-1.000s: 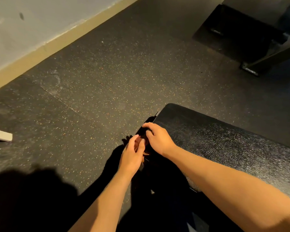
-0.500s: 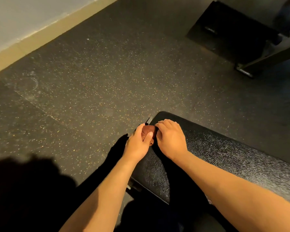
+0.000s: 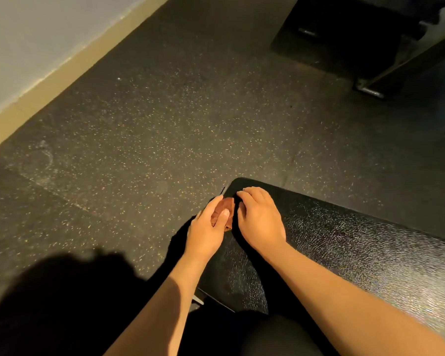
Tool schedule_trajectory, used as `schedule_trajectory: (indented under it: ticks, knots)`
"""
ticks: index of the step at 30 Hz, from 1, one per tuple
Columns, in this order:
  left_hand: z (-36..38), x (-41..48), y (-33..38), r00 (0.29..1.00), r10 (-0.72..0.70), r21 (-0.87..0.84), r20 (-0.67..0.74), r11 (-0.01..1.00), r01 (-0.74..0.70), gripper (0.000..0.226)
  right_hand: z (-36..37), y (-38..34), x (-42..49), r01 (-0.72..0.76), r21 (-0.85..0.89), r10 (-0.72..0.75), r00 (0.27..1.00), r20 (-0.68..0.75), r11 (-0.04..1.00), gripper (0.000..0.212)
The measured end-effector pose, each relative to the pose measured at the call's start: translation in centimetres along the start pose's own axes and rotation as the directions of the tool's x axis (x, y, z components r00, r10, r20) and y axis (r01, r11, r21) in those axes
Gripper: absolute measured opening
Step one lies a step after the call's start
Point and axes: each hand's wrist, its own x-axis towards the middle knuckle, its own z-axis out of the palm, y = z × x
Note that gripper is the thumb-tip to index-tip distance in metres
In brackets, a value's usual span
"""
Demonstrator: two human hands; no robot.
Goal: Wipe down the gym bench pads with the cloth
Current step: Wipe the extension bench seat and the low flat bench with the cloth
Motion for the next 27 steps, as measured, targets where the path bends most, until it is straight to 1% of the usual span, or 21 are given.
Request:
schedule_trajectory:
  ticks: [4, 7, 9, 11, 14, 17, 19, 22, 24, 27]
  knots:
    - [1.4, 3.7, 2.6, 1.000, 0.010, -0.032, 0.016, 0.999, -0.010, 0.042, -0.1, -0.2, 0.4, -0.097, 0.165, 0.100, 0.995, -0.008, 0.981, 0.031]
    - [2.6, 6.7, 4.2, 0.999, 0.013, -0.089, 0.051, 0.996, -0.008, 0.039, -0.2, -0.1, 0.6, -0.152, 0.217, 0.167, 0.985, -0.051, 0.964, 0.036]
    - [3.0, 7.5, 4.1, 0.997, 0.023, -0.104, 0.072, 0.994, -0.015, 0.040, -0.5, -0.1, 0.8, -0.167, 0.249, 0.188, 0.980, -0.062, 0.954, 0.030]
    - [2.8, 7.1, 3.6, 0.996, 0.025, -0.129, 0.086, 0.992, -0.013, 0.037, -0.7, -0.1, 0.8, -0.158, 0.260, 0.177, 0.983, -0.051, 0.953, 0.025]
    - [2.1, 5.7, 3.5, 0.998, 0.010, -0.137, 0.064, 0.991, -0.001, 0.034, -0.7, -0.3, 0.7, -0.154, 0.247, 0.164, 0.986, -0.021, 0.957, 0.027]
    - [0.9, 2.7, 3.4, 0.999, -0.023, -0.092, 0.033, 0.995, 0.026, 0.031, -0.3, -0.8, 0.3, -0.157, 0.200, 0.154, 0.988, 0.033, 0.967, 0.027]
    - [0.0, 0.3, 2.5, 1.000, -0.029, -0.049, 0.011, 0.998, 0.029, 0.031, 0.1, -1.4, -0.2, -0.153, 0.211, 0.143, 0.988, 0.061, 0.965, 0.024]
    - [-1.4, -3.1, 0.8, 0.999, -0.045, 0.009, -0.010, 0.999, 0.045, 0.034, 0.4, -2.5, -1.1, -0.107, 0.193, 0.090, 0.992, 0.091, 0.975, 0.021]
    - [-1.9, -5.0, 0.0, 0.997, -0.077, 0.011, -0.013, 0.997, 0.077, 0.034, 0.2, -3.0, -1.7, -0.102, 0.199, 0.079, 0.990, 0.120, 0.975, 0.022]
    - [-2.4, -6.8, -1.2, 0.994, -0.107, 0.058, -0.019, 0.992, 0.108, 0.037, -0.3, -4.7, -2.5, -0.118, 0.211, 0.072, 0.974, 0.213, 0.970, 0.024]
